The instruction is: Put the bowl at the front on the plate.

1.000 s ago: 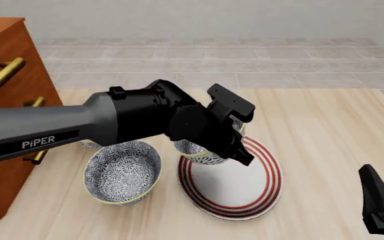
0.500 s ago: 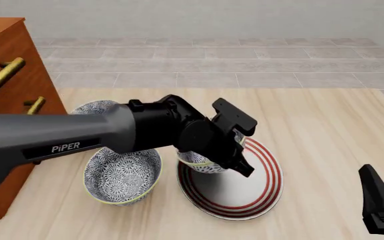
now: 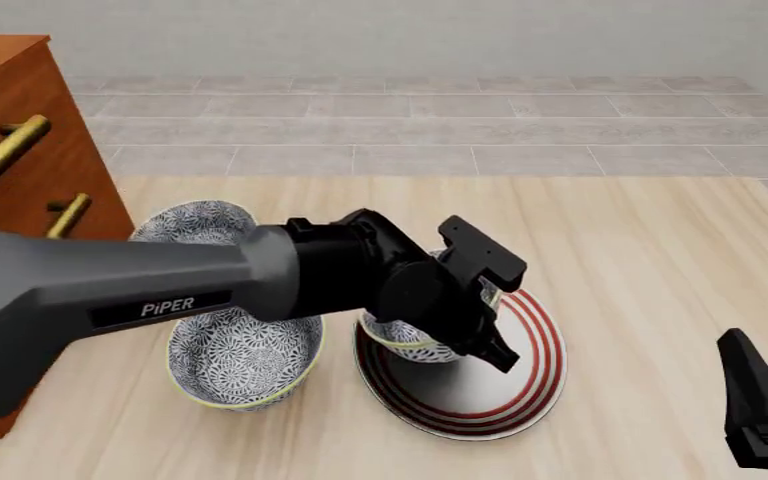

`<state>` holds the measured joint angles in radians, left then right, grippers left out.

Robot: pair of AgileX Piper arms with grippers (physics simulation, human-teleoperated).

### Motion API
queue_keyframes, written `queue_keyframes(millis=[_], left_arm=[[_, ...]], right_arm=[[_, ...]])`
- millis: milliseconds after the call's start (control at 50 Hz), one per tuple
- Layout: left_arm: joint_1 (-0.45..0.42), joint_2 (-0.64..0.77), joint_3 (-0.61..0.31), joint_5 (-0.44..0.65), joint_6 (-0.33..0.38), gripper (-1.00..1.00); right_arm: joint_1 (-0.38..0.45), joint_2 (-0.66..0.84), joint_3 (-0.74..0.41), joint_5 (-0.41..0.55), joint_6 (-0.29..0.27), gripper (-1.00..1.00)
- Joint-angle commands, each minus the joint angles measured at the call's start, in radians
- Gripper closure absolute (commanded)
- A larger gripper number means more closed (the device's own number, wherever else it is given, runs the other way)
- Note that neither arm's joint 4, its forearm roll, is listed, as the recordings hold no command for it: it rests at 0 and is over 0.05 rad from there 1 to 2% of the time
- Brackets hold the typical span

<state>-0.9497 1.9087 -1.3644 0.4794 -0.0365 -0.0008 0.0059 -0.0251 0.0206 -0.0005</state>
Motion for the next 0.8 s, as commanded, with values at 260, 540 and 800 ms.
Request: queue_keyframes(millis=[260,540,800], left_arm=[[-0.020,0.024,-0.009,-0.003,-0.026,-1.00],[-0.057,0.018,-0.049,0.039,-0.052,-1.00],[-0.032,-0.096,-0.002,0.067,-0.031,-1.00]], right_arm=[[0.000,-0.001,0.008,-0.007,0.000,-1.00],[0.000,-0.001,0.008,-0.007,0.000,-1.00],[0.000,-0.001,0.008,-0.007,0.000,-1.00]])
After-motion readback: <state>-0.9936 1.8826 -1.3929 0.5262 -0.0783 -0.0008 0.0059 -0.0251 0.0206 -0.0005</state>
